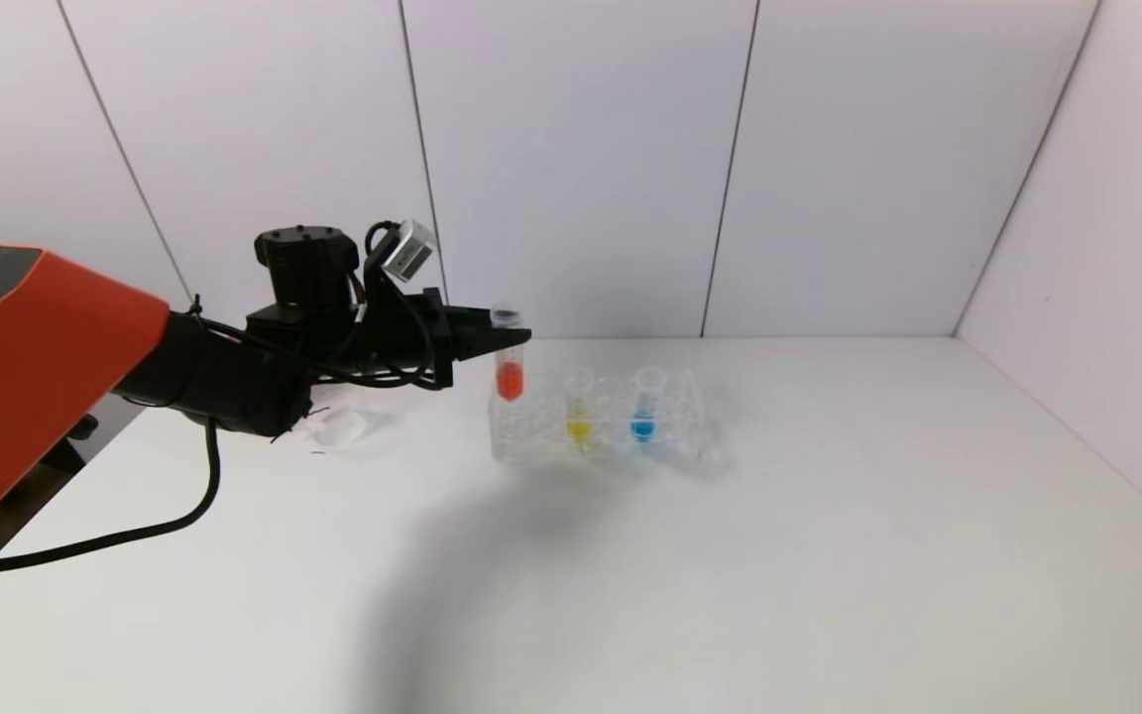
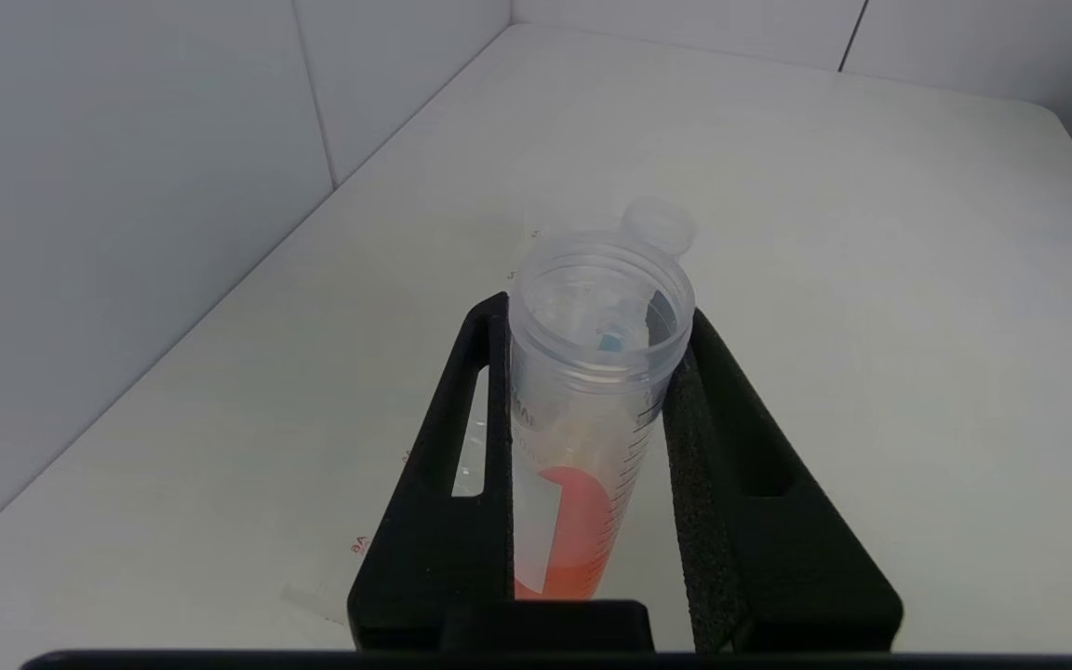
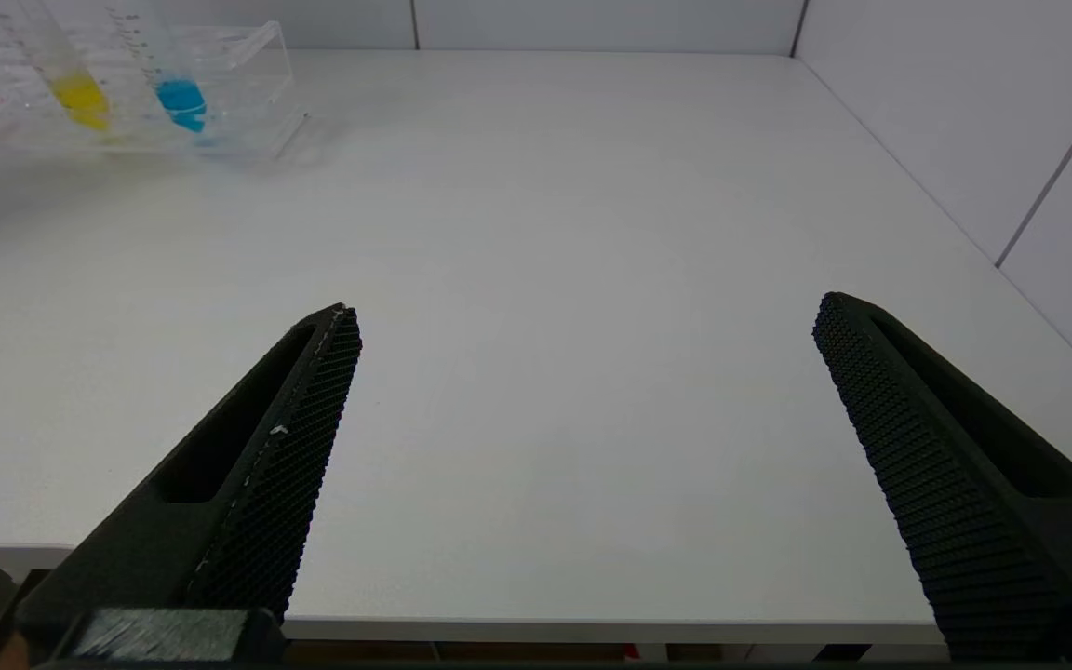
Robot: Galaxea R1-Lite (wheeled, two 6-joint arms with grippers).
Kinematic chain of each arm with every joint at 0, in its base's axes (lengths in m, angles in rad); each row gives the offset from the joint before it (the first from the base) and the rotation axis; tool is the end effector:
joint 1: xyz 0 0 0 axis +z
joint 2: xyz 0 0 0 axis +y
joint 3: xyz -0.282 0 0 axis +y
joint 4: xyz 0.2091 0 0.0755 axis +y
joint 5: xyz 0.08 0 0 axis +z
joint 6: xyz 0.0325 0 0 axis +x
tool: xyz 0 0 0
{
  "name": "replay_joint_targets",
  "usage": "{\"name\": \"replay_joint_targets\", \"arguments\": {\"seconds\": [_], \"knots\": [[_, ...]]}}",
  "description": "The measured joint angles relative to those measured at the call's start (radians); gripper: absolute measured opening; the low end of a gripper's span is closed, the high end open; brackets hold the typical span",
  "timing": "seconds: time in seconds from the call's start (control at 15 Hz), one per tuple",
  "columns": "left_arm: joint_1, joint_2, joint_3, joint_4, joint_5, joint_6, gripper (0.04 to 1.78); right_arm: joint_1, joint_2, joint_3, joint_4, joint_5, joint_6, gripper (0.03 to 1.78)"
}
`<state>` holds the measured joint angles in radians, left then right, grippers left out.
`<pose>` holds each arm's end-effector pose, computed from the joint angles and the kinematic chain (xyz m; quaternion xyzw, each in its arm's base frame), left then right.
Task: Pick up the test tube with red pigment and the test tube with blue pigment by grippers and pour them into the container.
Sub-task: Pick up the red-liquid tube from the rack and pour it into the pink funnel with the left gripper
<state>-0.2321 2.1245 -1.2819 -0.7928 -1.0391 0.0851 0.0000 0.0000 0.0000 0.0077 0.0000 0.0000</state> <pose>0.4219 -0.1285 0.1292 0.0245 -0.0024 -0.5939 0.8042 0.0396 0.0000 0.0746 0.0000 0.0038 0.0000 1.0000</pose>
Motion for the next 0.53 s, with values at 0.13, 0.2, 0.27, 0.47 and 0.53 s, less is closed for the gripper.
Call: {"name": "replay_joint_targets", "arguments": {"seconds": [0.13, 0.2, 0.27, 0.47, 0.53], "knots": [[0.001, -0.03, 0.0, 0.021, 0.026, 0.0, 0.5, 0.0, 0.0, 0.0, 0.0, 0.0, 0.0, 1.77], [0.002, -0.046, 0.0, 0.032, 0.035, 0.0, 0.5, 0.0, 0.0, 0.0, 0.0, 0.0, 0.0, 1.77], [0.002, -0.064, 0.0, 0.043, 0.04, 0.0, 0.5, 0.0, 0.0, 0.0, 0.0, 0.0, 0.0, 1.77], [0.009, -0.119, 0.007, 0.085, 0.057, -0.001, 0.5, 0.0, 0.0, 0.0, 0.0, 0.0, 0.0, 1.77], [0.011, -0.14, 0.013, 0.108, 0.088, -0.001, 0.5, 0.0, 0.0, 0.0, 0.0, 0.0, 0.0, 1.77]]}}
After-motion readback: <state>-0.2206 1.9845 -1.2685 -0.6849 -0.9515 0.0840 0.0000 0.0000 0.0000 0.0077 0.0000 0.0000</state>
